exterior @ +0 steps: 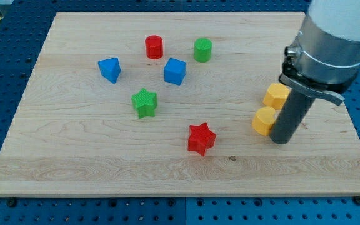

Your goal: Move the yellow hexagon towards the center

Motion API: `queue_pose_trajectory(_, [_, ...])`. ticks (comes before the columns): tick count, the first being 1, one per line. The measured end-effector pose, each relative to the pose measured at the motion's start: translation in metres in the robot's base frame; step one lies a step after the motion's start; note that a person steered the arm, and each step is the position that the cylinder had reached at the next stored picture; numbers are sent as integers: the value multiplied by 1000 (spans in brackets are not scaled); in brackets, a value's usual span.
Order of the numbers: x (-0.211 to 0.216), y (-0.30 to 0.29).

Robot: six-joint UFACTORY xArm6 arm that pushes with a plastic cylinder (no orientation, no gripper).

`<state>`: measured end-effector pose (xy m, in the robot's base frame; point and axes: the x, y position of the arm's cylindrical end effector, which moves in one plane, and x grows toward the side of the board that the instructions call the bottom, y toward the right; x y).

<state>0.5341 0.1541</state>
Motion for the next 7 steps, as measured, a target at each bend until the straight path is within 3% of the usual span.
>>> queue_pose_trajectory(2, [-35, -19])
queue_pose_trajectory(4, [-37, 7])
queue_pose_trajectory(7, [-86, 7])
